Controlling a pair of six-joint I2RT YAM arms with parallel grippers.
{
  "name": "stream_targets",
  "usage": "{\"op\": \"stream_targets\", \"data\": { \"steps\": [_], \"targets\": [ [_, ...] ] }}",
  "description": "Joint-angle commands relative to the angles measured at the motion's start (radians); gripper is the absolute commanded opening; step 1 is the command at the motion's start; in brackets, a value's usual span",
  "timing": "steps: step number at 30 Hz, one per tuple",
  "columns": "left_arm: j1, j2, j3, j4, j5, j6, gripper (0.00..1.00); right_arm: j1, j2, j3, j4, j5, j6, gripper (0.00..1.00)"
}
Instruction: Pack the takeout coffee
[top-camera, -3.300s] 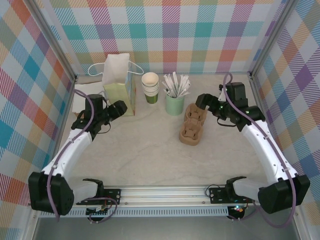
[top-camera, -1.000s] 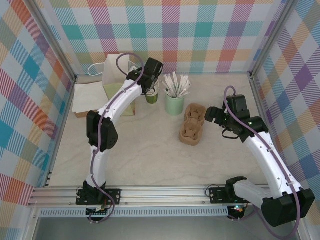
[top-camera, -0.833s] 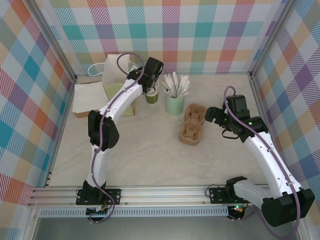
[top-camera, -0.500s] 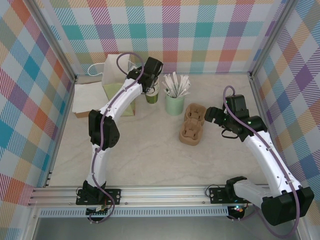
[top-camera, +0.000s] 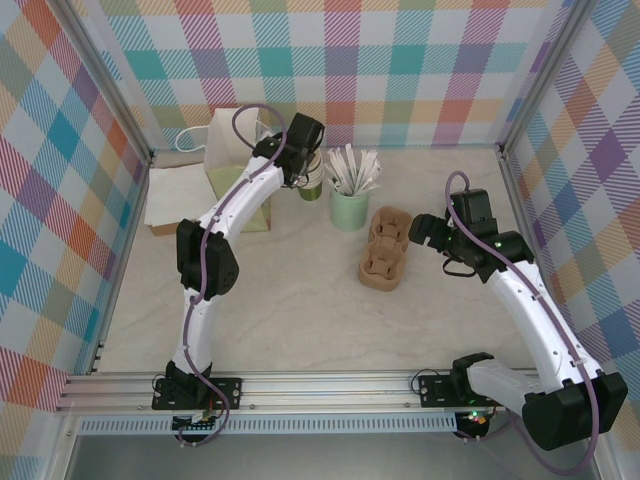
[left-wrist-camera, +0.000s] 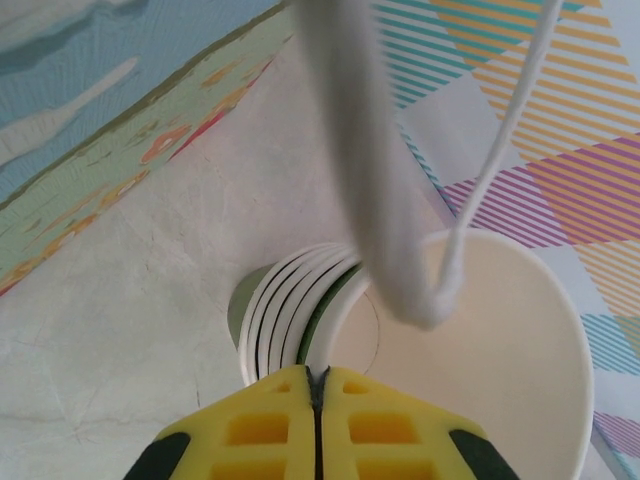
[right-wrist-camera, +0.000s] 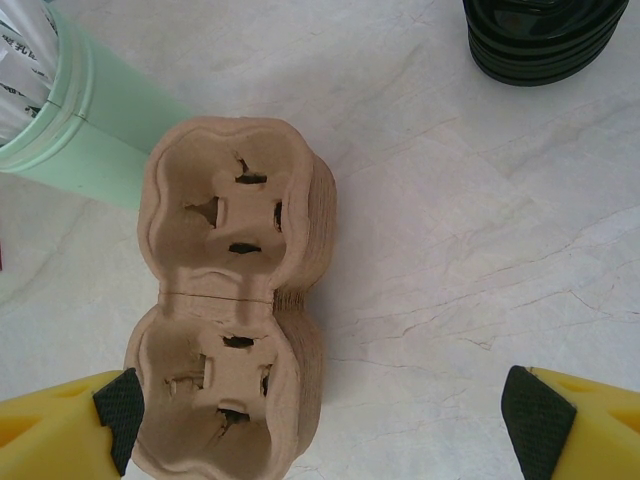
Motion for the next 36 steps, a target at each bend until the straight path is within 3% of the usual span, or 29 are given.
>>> {"op": "stream_targets", "data": {
  "steps": [1, 36],
  "targets": [
    [0.015, -0.002, 0.025, -0.030, 0.003, 0.001, 0.04, 0.004, 0.001, -0.009, -0.004, 0.003, -0.021, 0.94],
    [0.030, -0.202, 0.014, -0.013, 0.076, 0.013, 0.00, 0.004, -0.012, 0.051, -0.100, 0.041, -0.077, 0.94]
  ]
}}
